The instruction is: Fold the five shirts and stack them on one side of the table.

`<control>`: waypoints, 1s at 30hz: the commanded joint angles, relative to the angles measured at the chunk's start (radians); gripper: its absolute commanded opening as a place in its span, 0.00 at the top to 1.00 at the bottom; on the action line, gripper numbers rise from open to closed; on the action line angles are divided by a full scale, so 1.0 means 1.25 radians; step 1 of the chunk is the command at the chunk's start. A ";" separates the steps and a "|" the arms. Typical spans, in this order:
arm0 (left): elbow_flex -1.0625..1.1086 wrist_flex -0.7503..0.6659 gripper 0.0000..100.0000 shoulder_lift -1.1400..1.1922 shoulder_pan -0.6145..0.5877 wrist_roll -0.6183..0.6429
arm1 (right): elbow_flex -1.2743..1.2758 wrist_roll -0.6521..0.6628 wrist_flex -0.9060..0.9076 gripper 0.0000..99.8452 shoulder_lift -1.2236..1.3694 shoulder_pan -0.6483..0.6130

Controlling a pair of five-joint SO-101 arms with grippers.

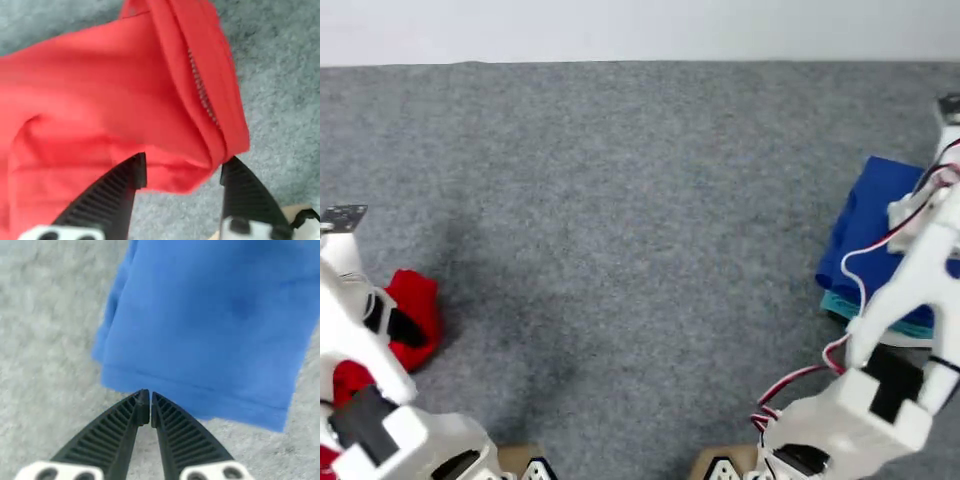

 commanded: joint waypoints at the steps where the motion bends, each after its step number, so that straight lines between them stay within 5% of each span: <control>1: -0.003 -0.027 0.81 0.031 0.049 0.010 | 0.049 -0.010 0.031 0.98 -0.090 -0.029; 7: -0.002 -0.023 1.00 0.088 0.161 0.017 | 0.098 -0.010 0.030 0.99 -0.136 -0.051; 17: -0.073 -0.023 1.00 -0.025 0.301 0.198 | 0.134 -0.010 0.031 0.99 -0.211 -0.048; 22: -0.165 -0.028 1.00 -0.155 0.420 0.341 | 0.135 -0.010 0.031 0.99 -0.245 -0.051; 30: -0.408 -0.053 1.00 -0.216 0.649 0.414 | 0.136 -0.010 0.031 0.99 -0.253 -0.051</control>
